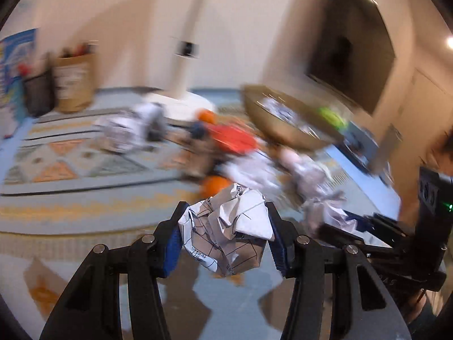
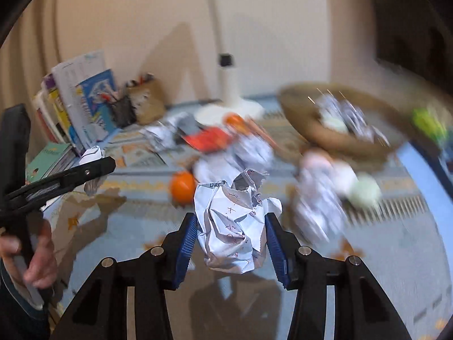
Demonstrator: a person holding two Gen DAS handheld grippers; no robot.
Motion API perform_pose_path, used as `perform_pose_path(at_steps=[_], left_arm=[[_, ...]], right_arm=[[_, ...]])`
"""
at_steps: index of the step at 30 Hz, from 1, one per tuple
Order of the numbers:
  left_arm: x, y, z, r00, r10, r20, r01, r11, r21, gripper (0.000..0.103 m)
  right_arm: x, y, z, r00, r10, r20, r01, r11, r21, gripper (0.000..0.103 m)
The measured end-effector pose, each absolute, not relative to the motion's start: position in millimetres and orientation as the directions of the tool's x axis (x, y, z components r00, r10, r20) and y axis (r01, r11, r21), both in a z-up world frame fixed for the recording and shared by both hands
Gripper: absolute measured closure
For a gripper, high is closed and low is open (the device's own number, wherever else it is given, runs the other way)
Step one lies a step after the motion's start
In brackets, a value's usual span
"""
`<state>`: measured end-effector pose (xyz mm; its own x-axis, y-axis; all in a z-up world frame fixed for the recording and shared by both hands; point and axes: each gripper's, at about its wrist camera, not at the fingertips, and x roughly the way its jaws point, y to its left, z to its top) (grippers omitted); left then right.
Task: Organize objects
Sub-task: 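Carry both paper balls over the glass bowl and open both tools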
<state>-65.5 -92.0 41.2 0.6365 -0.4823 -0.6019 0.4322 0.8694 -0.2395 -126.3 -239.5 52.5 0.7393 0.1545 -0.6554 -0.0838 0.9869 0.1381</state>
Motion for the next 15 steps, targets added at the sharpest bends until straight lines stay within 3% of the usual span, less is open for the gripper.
perform_pose_path(at_steps=[5,8,11,15], left_arm=[[-64.6,-115.7,26.8,0.653,-0.423,-0.628,0.431,0.889,-0.151,0.053],[-61.3,-114.0,25.7,0.643,-0.435,-0.630,0.439,0.884,-0.162,0.052],[-64.0,-114.2,24.4,0.644,-0.431,-0.632,0.445,0.883,-0.148,0.052],[-67.3,-118.3,24.7,0.650,-0.426,-0.629,0.459,0.880,-0.121,0.051]], right_arm=[[-148.3,-257.1,38.9,0.717,0.092,-0.690,-0.043,0.995,0.089,0.055],[-154.1,-264.6,31.3,0.701,0.084,-0.708,-0.036,0.996,0.083,0.048],[-157.4,-274.2,25.1,0.701,0.121,-0.703,-0.025,0.989,0.146,0.036],[-158.7,-288.3,15.1,0.691,0.231,-0.685,-0.033,0.957,0.290,0.035]])
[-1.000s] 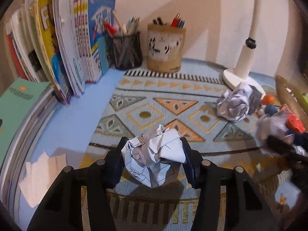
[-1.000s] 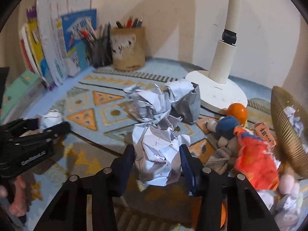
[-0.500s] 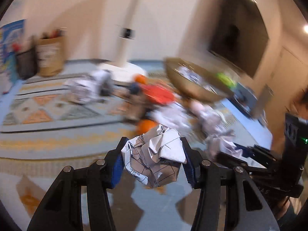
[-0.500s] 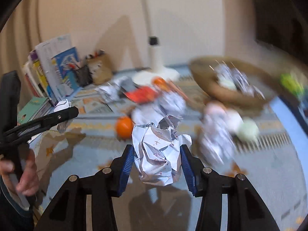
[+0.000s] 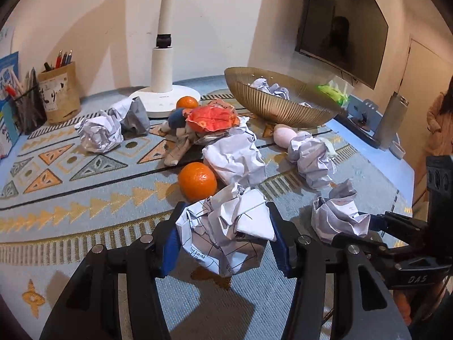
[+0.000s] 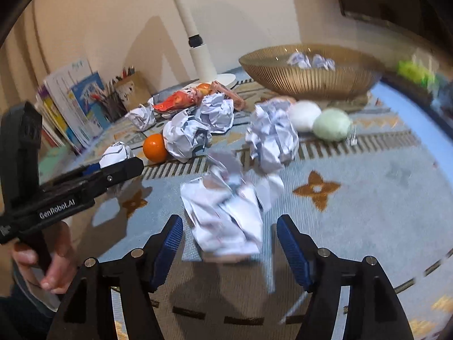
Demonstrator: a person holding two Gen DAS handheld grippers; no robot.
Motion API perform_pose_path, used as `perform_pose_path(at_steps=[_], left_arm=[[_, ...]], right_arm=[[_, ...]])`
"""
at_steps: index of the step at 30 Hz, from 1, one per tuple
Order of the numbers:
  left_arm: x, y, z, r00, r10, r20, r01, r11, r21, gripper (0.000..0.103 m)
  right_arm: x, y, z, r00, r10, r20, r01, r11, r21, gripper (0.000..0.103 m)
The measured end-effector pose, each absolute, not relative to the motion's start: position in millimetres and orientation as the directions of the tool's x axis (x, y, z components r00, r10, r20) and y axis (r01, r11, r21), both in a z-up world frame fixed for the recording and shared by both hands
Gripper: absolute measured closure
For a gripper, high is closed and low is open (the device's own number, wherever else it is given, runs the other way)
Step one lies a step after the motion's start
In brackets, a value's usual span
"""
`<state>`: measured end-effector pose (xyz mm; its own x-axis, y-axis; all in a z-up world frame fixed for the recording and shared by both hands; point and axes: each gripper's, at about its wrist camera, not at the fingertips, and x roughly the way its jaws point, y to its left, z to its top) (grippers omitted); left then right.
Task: Organize objects
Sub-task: 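Carry both paper balls over the glass bowl and open both tools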
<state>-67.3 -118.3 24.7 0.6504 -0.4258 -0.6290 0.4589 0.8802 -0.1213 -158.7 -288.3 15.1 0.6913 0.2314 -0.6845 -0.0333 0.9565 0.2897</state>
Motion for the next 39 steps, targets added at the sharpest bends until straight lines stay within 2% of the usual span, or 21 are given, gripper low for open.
perform_pose_path(at_steps=[8,10,11,14,17,20,23,25,30,33,34,35,36,37,38,39], left_arm=[[-65.2,-114.1,25.0,0.650,-0.428,-0.627,0.457,0.880,-0.127,0.051],[-65.8,-114.3,25.3,0.651,-0.429,-0.627,0.458,0.880,-0.126,0.051],[-66.1,-114.2,25.7,0.654,-0.425,-0.626,0.454,0.882,-0.125,0.051],[-64.0,-116.7,33.4,0.605,-0.449,-0.658,0.464,0.870,-0.167,0.051],[-64.7,-124.9,74.6,0.578,-0.549,-0.604,0.536,0.813,-0.227,0.051],[-58.6,-147.3,120.4,0.585,-0.606,-0.539,0.624,0.761,-0.178,0.051],[-27.5,-178.8,144.7,0.577,-0.615,-0.537,0.662,0.737,-0.133,0.051],[1.9,-199.9,148.1,0.581,-0.592,-0.559,0.653,0.749,-0.114,0.051],[73.2,-241.5,131.4,0.562,-0.572,-0.598,0.611,0.774,-0.166,0.051],[92.9,-257.7,121.6,0.604,-0.534,-0.591,0.586,0.801,-0.124,0.039],[98.9,-262.6,118.0,0.604,-0.527,-0.597,0.584,0.803,-0.117,0.018],[102.7,-263.7,116.4,0.603,-0.523,-0.603,0.580,0.806,-0.120,0.013],[104.5,-262.4,115.3,0.603,-0.526,-0.601,0.576,0.807,-0.129,0.013],[104.2,-258.8,114.1,0.590,-0.538,-0.602,0.582,0.800,-0.144,0.013],[102.0,-254.8,113.3,0.575,-0.550,-0.606,0.592,0.791,-0.155,0.013],[99.3,-250.7,113.0,0.569,-0.556,-0.605,0.597,0.786,-0.161,0.013]], right_arm=[[-154.6,-288.1,15.9,0.707,0.280,-0.650,-0.010,0.922,0.386,0.031],[-155.0,-286.8,15.0,0.725,0.264,-0.636,0.007,0.921,0.390,0.041],[-155.0,-286.0,13.3,0.726,0.270,-0.632,-0.001,0.920,0.392,0.051],[-157.7,-289.1,15.1,0.738,0.268,-0.619,-0.010,0.922,0.388,0.057],[-162.3,-290.4,32.4,0.755,0.270,-0.597,-0.033,0.926,0.377,0.057],[-165.0,-298.0,65.8,0.799,0.235,-0.553,-0.040,0.939,0.342,0.057],[-158.7,-316.8,102.7,0.847,0.174,-0.502,-0.013,0.951,0.309,0.057],[-146.6,-333.4,124.5,0.871,0.103,-0.481,0.039,0.960,0.276,0.057],[-104.6,-373.7,145.2,0.874,-0.016,-0.486,0.173,0.944,0.281,0.057],[-73.1,-396.3,142.3,0.857,-0.051,-0.513,0.229,0.929,0.290,0.056],[-64.6,-399.9,141.0,0.854,-0.046,-0.518,0.230,0.927,0.297,0.055],[-56.4,-402.8,139.6,0.851,-0.045,-0.523,0.232,0.926,0.298,0.052],[-43.9,-405.3,136.6,0.844,-0.049,-0.534,0.233,0.931,0.282,0.038],[-37.1,-407.0,134.4,0.837,-0.062,-0.544,0.240,0.934,0.263,0.031],[-32.6,-409.9,131.6,0.833,-0.087,-0.546,0.257,0.935,0.243,0.027],[-33.6,-411.5,130.5,0.835,-0.095,-0.541,0.262,0.935,0.240,0.027]])
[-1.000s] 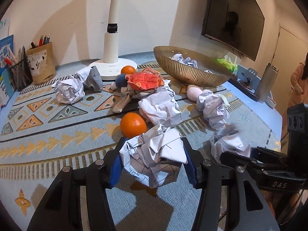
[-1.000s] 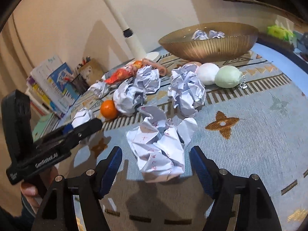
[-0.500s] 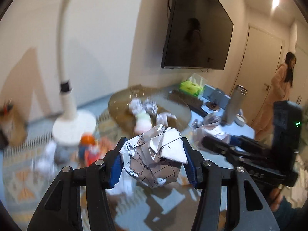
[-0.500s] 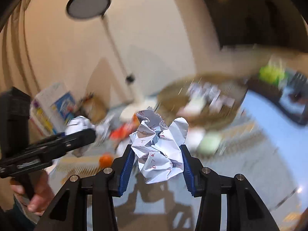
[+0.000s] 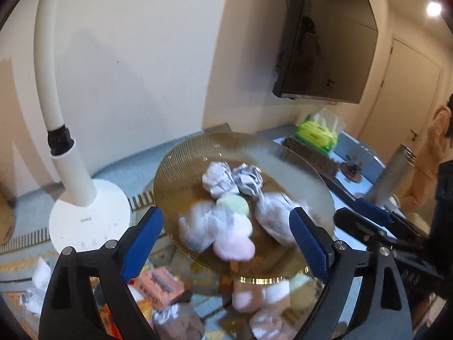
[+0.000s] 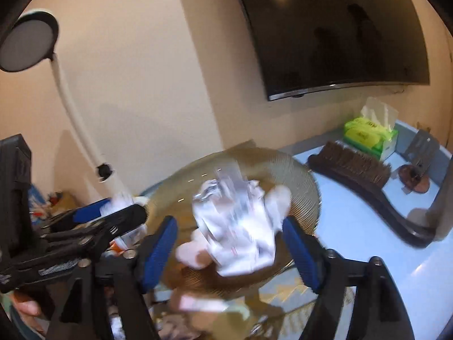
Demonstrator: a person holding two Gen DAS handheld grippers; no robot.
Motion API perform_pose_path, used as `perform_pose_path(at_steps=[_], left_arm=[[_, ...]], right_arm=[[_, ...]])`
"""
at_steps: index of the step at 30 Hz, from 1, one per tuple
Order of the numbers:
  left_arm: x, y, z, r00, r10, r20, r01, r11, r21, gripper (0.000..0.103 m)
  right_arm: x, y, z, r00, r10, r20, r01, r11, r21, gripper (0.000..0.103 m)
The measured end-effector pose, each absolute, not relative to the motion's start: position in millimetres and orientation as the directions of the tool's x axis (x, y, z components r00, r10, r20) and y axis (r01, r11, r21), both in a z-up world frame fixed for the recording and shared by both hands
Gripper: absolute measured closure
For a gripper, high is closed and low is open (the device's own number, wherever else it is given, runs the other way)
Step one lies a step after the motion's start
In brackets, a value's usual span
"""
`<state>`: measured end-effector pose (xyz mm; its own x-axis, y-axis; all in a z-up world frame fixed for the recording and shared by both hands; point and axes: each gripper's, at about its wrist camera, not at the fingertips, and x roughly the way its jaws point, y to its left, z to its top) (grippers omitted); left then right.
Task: Organize objects
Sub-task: 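Carry both paper balls over the glass bowl and open both tools, then grasp a crumpled foil ball with the left tool while the right tool grasps another foil ball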
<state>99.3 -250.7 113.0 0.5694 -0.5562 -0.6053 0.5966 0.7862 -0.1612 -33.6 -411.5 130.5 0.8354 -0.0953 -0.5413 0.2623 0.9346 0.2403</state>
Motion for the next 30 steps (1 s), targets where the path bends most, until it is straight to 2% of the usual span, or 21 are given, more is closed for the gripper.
perform_pose_path(at_steps=[7,10,11,12,18,23,30], left_arm=[[41.5,-181.4,129.2,0.606,-0.574,-0.550,0.578,0.794,-0.191,0.013],[14.7,-144.9,128.6,0.641,-0.559,-0.527,0.532,0.817,-0.220,0.002],[6.0,-131.8,124.5,0.653,-0.550,-0.522,0.513,0.827,-0.230,0.001],[-4.2,-116.6,115.6,0.669,-0.526,-0.525,0.484,0.844,-0.231,0.001],[-19.6,-67.0,59.3,0.676,-0.435,-0.595,0.366,0.899,-0.241,0.001],[-8.1,-51.9,20.6,0.585,-0.468,-0.663,0.307,0.884,-0.353,0.003],[-7.3,-52.4,13.9,0.566,-0.482,-0.669,0.301,0.876,-0.377,0.003]], right_arm=[[-78.2,-422.4,105.4,0.846,-0.021,-0.532,0.249,0.899,0.360,0.027],[-101.1,-408.7,101.4,0.863,0.029,-0.504,0.195,0.901,0.387,0.026],[-105.8,-402.9,99.8,0.865,0.047,-0.500,0.177,0.903,0.391,0.022],[-110.1,-396.2,96.3,0.865,0.061,-0.498,0.162,0.905,0.394,0.017],[-115.6,-366.6,61.4,0.834,0.126,-0.537,0.124,0.906,0.405,0.016],[-110.8,-361.5,56.6,0.816,0.110,-0.567,0.135,0.919,0.372,0.014],[-110.6,-374.1,49.5,0.809,0.157,-0.566,0.140,0.884,0.446,0.013]])
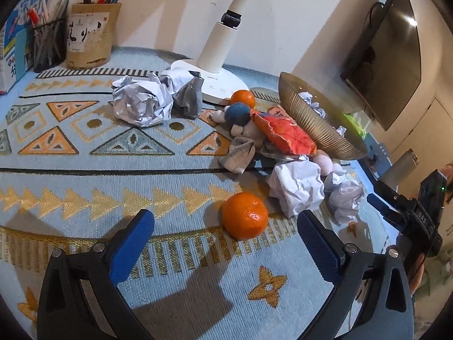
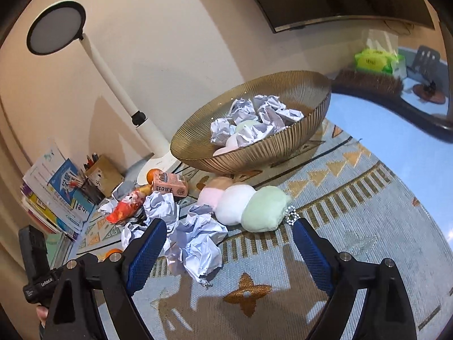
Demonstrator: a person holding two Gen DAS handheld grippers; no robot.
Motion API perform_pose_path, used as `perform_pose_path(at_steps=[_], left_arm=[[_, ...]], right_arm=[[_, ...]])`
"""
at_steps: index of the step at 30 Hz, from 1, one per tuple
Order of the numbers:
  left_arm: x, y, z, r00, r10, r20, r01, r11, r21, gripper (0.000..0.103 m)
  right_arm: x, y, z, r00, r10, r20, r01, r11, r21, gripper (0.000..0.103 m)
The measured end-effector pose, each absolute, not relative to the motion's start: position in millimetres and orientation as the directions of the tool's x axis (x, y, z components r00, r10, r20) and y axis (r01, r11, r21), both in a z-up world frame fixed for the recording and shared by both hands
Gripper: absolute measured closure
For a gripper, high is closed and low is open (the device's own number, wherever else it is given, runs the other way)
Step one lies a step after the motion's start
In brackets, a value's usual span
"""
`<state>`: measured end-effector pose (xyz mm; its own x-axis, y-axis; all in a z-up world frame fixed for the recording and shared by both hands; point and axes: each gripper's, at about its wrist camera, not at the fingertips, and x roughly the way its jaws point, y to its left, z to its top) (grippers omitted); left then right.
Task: Organize objects
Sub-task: 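Grasp a crumpled foil ball with the left tool while the right tool grasps another foil ball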
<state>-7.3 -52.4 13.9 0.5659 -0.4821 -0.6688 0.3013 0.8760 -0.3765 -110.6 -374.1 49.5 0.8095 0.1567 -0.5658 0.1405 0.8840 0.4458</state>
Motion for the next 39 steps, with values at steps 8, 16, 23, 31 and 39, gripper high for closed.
perform_pose_path(at_steps=[8,16,23,31,39], left_arm=[[-6.2,-44.8,11.1,0.578,-0.471,-0.666,0.269,0.881,-0.389,0.003],[10.1,-26.3,26.1,0.580,-0.423,-0.696,0.213,0.904,-0.372,0.003],[49.0,-7.2,56.0,0.643,-0.325,-0.694,0.204,0.945,-0.254,0.002],[111.5,-17.6,21.3,0.559,-0.311,-0.769,0.221,0.949,-0.224,0.002],[125.1,-35.5,17.4,0.575,-0.282,-0.768,0.222,0.957,-0.186,0.024]], right_arm=[[-102.6,-353.9,49.1,0.778,0.163,-0.606,0.094,0.924,0.370,0.012],[-99.0,-341.6,47.9,0.761,0.146,-0.632,0.072,0.949,0.306,0.012],[-96.3,-340.6,46.4,0.750,0.149,-0.645,0.074,0.949,0.305,0.012],[-90.3,-333.1,42.9,0.724,0.159,-0.671,0.053,0.957,0.284,0.011],[-67.9,-308.3,29.6,0.644,0.119,-0.755,0.030,0.983,0.181,0.006]])
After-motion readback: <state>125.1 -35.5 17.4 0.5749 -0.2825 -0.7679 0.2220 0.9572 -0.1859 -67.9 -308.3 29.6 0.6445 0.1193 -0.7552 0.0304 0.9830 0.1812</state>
